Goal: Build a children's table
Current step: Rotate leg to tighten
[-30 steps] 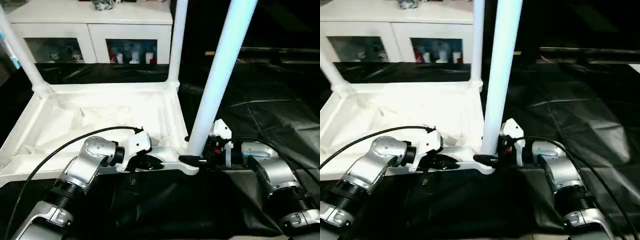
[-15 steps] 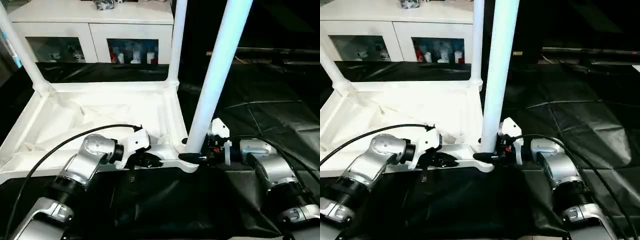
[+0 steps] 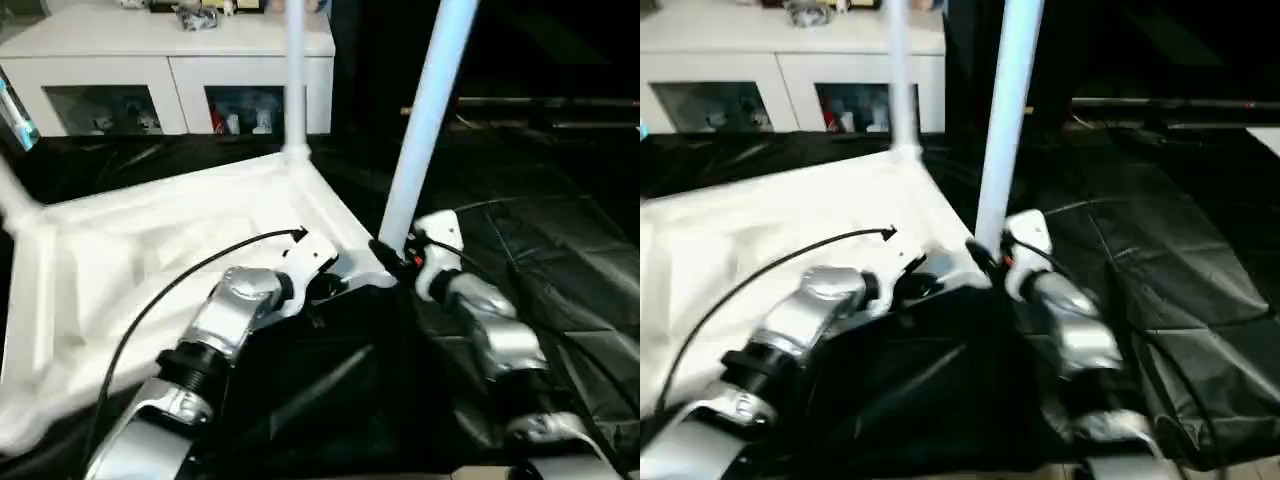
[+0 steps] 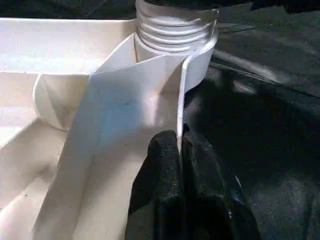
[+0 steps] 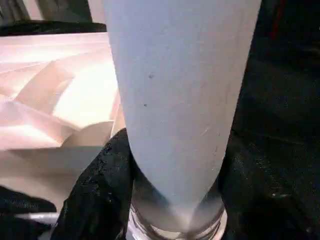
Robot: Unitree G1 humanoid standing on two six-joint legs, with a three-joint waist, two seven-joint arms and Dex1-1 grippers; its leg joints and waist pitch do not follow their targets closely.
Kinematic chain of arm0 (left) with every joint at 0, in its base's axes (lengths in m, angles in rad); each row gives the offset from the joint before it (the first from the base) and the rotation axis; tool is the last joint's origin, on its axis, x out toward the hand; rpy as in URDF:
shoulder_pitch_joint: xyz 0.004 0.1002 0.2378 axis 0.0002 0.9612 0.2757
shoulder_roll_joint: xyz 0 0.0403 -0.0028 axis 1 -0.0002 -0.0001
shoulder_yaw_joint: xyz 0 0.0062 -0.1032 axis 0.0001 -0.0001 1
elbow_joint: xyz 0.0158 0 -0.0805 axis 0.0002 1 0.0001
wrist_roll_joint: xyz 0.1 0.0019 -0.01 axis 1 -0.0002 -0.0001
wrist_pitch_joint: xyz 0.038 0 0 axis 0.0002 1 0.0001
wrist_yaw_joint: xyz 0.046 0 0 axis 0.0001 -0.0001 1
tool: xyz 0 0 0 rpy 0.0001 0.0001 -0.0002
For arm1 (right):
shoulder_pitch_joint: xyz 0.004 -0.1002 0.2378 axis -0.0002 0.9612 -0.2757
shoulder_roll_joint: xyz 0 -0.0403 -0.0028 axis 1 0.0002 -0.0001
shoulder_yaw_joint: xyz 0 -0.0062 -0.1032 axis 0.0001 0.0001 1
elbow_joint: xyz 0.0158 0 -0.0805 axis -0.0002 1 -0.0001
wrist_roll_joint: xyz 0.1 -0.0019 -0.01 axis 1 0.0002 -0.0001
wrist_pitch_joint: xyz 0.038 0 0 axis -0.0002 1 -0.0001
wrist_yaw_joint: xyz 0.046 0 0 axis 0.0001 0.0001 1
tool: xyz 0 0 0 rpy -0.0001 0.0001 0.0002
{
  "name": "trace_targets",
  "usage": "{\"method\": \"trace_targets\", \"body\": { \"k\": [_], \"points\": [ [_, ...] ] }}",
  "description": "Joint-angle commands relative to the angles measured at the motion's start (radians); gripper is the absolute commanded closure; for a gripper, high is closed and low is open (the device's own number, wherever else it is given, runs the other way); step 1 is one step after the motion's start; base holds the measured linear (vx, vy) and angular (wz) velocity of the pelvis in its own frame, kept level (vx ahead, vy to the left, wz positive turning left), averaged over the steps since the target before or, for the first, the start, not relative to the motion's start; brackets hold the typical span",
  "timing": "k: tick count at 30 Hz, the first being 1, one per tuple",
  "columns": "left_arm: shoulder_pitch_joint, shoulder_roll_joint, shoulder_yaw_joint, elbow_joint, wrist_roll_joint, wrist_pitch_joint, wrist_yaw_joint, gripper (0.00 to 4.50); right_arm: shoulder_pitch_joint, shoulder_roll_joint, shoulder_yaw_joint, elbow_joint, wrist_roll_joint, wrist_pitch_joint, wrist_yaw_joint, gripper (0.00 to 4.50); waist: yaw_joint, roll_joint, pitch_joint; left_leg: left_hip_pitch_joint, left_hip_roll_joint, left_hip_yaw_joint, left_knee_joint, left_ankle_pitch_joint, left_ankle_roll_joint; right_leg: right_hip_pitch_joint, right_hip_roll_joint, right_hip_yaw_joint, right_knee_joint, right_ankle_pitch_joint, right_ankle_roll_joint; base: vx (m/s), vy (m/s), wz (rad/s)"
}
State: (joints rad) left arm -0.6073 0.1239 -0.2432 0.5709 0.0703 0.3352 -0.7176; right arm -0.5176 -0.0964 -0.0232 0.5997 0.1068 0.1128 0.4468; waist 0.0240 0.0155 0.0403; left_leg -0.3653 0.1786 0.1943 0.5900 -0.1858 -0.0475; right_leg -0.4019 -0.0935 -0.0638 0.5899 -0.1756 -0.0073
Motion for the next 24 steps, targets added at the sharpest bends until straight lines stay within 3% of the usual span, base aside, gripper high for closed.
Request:
{"method": "trace_targets", "body": {
  "k": [1,3,4,5,6,7,8,13,15,18,20,24],
  "points": [
    [-0.031,-0.043,0.031,-0.027,-0.017,-0.017,0.081,4.50,0.026,0.116,0.106,0.048,0.010,0.038,0.079,1.92,0.004,-0.010,-0.052,0.006,0.042,-0.027,-0.078,-0.307,0.033,0.034,-0.054,0.037,-0.092,-0.412,-0.150,0.000,0.000,0.00],
    [-0.016,-0.019,0.014,-0.057,-0.023,-0.030,0.024,4.50,0.017,0.110,0.095,0.042,0.031,0.053,0.109,1.74,0.004,-0.019,-0.051,0.003,0.043,-0.028,-0.079,-0.298,0.043,0.038,-0.056,0.036,-0.087,-0.404,-0.155,0.000,0.000,0.00],
    [-0.011,-0.008,0.006,-0.067,-0.025,-0.044,0.001,4.50,0.015,0.102,0.095,0.038,0.038,0.057,0.128,1.61,0.001,-0.015,-0.051,-0.002,0.043,-0.030,-0.081,-0.292,0.043,0.041,-0.056,0.035,-0.087,-0.405,-0.153,0.000,0.000,0.00],
    [-0.002,0.010,-0.002,-0.083,-0.030,-0.050,-0.036,4.50,0.012,0.084,0.096,0.031,0.047,0.067,0.164,1.44,-0.002,-0.030,-0.052,-0.005,0.045,-0.029,-0.081,-0.287,0.046,0.042,-0.056,0.035,-0.087,-0.401,-0.151,0.000,0.000,0.00],
    [0.003,0.020,-0.007,-0.090,-0.032,-0.064,-0.058,4.50,0.011,0.072,0.099,0.027,0.049,0.070,0.186,1.44,-0.001,-0.024,-0.052,-0.006,0.046,-0.031,-0.082,-0.280,0.046,0.043,-0.058,0.035,-0.082,-0.395,-0.153,0.000,0.000,0.00],
    [0.012,0.039,-0.014,-0.103,-0.040,-0.078,-0.100,4.50,0.009,0.046,0.106,0.021,0.050,0.073,0.225,1.34,-0.001,-0.018,-0.052,0.000,0.047,-0.029,-0.081,-0.280,0.046,0.038,-0.057,0.036,-0.084,-0.381,-0.160,0.000,0.000,0.00],
    [0.020,0.055,-0.019,-0.115,-0.047,-0.078,-0.132,4.50,0.007,0.023,0.111,0.015,0.051,0.077,0.257,1.29,-0.004,-0.030,-0.052,-0.002,0.047,-0.026,-0.078,-0.277,0.051,0.041,-0.056,0.038,-0.082,-0.356,-0.171,0.000,0.000,0.00],
    [0.057,0.119,-0.045,-0.170,-0.082,-0.103,-0.279,4.50,0.015,-0.075,0.135,-0.028,0.056,0.091,0.419,1.16,0.005,-0.022,-0.054,0.005,0.050,-0.020,-0.073,-0.226,0.059,0.041,-0.057,0.041,-0.070,-0.263,-0.213,0.000,0.000,0.00],
    [0.080,0.155,-0.058,-0.210,-0.106,-0.097,-0.361,4.50,0.025,-0.140,0.151,-0.067,0.070,0.105,0.526,1.16,0.012,-0.020,-0.056,0.004,0.053,-0.020,-0.072,-0.187,0.075,0.046,-0.053,0.040,-0.060,-0.186,-0.234,0.000,0.000,0.00],
    [0.091,0.189,-0.070,-0.227,-0.122,-0.115,-0.437,4.50,0.030,-0.207,0.167,-0.094,0.073,0.104,0.622,1.16,0.028,-0.017,-0.056,0.008,0.054,-0.012,-0.066,-0.152,0.096,0.043,-0.051,0.040,-0.051,-0.110,-0.269,0.000,0.000,0.00],
    [0.094,0.208,-0.072,-0.233,-0.131,-0.117,-0.475,4.50,0.034,-0.249,0.176,-0.107,0.065,0.086,0.682,1.16,0.036,-0.013,-0.056,0.008,0.056,-0.013,-0.067,-0.154,0.091,0.045,-0.052,0.039,-0.050,-0.115,-0.268,0.000,0.000,0.00],
    [0.093,0.221,-0.070,-0.238,-0.139,-0.116,-0.500,4.50,0.040,-0.283,0.190,-0.118,0.060,0.087,0.732,1.16,0.042,-0.015,-0.052,0.013,0.057,-0.011,-0.070,-0.208,0.059,0.042,-0.053,0.041,-0.058,-0.192,-0.257,0.000,0.000,0.00]
  ]
}}
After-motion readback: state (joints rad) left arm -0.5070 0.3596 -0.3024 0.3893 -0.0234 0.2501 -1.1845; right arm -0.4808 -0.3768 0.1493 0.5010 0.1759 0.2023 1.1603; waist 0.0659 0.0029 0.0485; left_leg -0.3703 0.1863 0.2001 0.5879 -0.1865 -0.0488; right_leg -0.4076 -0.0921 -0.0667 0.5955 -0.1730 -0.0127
